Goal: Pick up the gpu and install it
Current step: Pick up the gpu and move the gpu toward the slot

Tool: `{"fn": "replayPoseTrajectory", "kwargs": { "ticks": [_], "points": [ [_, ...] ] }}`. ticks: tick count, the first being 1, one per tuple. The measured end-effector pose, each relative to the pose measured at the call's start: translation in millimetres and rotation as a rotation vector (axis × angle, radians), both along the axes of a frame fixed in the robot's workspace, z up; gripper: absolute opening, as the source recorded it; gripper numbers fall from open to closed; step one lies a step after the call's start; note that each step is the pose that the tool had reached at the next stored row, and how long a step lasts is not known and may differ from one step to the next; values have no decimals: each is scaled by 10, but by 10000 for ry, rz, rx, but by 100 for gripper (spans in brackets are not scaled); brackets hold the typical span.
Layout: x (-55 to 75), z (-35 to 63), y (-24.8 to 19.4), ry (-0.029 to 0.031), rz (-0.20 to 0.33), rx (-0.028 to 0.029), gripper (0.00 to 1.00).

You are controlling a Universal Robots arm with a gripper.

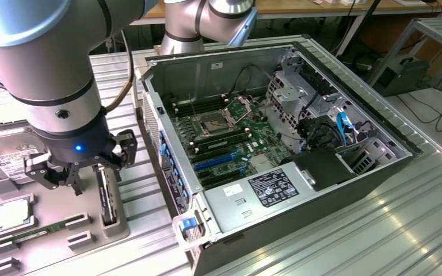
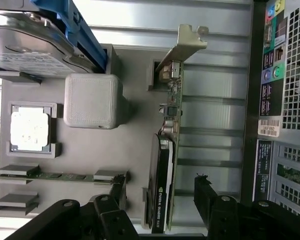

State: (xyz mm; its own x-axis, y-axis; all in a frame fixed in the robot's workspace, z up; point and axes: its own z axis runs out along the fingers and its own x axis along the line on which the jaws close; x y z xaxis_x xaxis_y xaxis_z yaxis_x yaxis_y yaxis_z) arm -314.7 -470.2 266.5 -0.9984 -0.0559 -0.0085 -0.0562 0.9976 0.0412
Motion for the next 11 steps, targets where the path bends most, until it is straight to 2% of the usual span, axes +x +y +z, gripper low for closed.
{"fn": "replayPoseTrajectory", "kwargs": {
  "ticks": [11],
  "points": [
    [0,-199,0,1,-75,0,66]
  ]
}}
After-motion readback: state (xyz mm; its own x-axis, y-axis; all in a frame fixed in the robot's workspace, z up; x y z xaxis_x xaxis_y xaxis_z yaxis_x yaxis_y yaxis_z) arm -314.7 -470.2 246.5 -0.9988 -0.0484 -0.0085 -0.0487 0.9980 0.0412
